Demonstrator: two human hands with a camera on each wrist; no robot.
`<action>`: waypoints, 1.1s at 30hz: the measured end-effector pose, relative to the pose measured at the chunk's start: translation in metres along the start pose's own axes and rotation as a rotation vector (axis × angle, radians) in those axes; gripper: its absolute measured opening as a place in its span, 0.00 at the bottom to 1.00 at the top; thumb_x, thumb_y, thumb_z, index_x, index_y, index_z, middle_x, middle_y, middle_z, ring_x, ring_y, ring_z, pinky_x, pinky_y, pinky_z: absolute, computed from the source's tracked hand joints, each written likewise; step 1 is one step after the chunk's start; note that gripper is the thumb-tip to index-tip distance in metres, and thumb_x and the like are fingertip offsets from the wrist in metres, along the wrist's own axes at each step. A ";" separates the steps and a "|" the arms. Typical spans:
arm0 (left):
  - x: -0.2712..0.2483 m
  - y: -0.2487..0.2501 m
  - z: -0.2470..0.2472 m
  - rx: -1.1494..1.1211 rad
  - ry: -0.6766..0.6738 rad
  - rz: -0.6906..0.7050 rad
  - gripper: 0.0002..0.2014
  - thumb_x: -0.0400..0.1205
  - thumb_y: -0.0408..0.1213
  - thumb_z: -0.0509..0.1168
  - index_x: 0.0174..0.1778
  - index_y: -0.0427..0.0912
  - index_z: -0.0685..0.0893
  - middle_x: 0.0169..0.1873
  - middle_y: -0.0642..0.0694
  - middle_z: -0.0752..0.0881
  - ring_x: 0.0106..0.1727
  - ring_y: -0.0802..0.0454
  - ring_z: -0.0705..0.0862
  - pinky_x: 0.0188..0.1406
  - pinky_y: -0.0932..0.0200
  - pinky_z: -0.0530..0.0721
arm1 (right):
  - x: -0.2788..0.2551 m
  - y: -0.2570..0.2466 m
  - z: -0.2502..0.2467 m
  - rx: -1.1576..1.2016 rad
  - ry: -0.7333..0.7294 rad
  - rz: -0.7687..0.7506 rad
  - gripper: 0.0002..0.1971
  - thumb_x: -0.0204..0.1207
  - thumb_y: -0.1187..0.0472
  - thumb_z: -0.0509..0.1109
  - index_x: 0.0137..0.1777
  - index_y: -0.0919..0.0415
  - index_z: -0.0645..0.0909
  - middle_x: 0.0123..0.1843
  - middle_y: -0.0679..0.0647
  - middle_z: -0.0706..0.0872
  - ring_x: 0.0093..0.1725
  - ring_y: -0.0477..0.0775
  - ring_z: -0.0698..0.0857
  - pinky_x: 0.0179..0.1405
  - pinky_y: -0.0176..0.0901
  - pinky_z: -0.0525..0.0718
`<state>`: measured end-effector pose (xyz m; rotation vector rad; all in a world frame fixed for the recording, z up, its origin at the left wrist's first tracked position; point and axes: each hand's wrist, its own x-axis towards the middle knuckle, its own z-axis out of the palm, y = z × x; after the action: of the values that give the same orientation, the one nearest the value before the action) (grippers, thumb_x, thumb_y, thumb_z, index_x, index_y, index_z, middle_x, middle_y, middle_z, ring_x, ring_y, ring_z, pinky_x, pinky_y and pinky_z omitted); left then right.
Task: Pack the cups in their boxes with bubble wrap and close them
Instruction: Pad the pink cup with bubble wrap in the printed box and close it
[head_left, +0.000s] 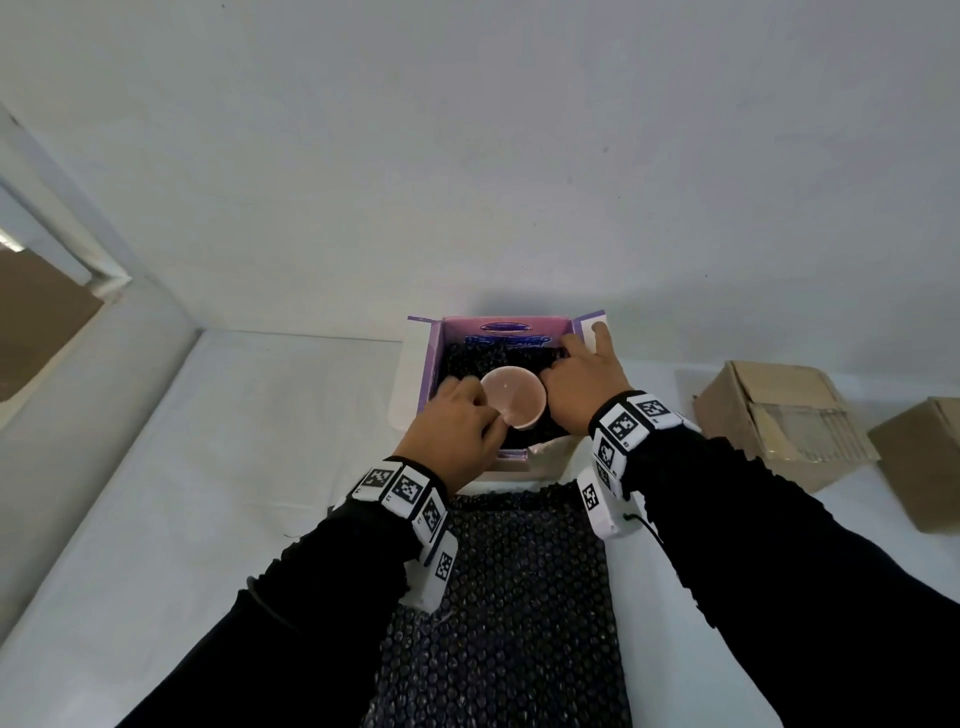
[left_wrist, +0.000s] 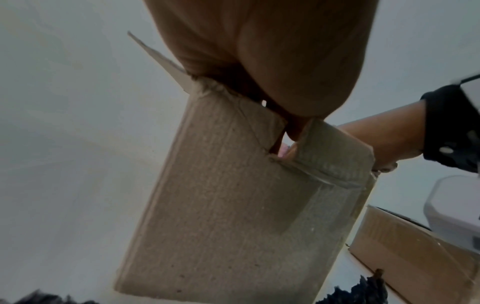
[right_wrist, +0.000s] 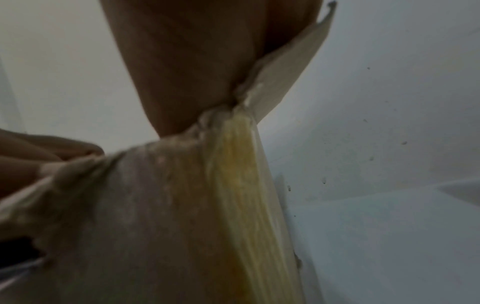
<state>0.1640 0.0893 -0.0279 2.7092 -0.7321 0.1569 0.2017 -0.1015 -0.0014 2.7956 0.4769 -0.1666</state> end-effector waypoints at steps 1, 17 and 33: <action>0.001 -0.001 -0.002 0.059 0.037 0.006 0.22 0.83 0.50 0.54 0.38 0.44 0.91 0.42 0.44 0.82 0.43 0.44 0.77 0.43 0.50 0.79 | 0.001 0.000 -0.001 -0.028 -0.017 -0.004 0.13 0.79 0.57 0.60 0.56 0.50 0.85 0.65 0.51 0.83 0.81 0.59 0.56 0.77 0.70 0.41; 0.021 -0.008 -0.008 0.296 -0.134 -0.209 0.28 0.78 0.58 0.47 0.64 0.47 0.79 0.58 0.51 0.86 0.72 0.49 0.74 0.74 0.33 0.29 | 0.008 -0.005 0.004 0.123 0.117 0.057 0.16 0.80 0.62 0.56 0.67 0.57 0.73 0.65 0.54 0.82 0.76 0.59 0.64 0.77 0.66 0.45; 0.004 0.007 -0.025 0.290 -0.147 -0.151 0.23 0.82 0.62 0.50 0.48 0.51 0.84 0.45 0.53 0.85 0.52 0.49 0.83 0.73 0.38 0.58 | -0.033 -0.007 -0.002 0.286 0.352 -0.037 0.15 0.74 0.49 0.52 0.43 0.51 0.80 0.40 0.47 0.85 0.53 0.55 0.78 0.66 0.61 0.58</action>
<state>0.1634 0.0908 -0.0019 3.0669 -0.5798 0.0290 0.1688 -0.1051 0.0037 3.1107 0.6293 0.2764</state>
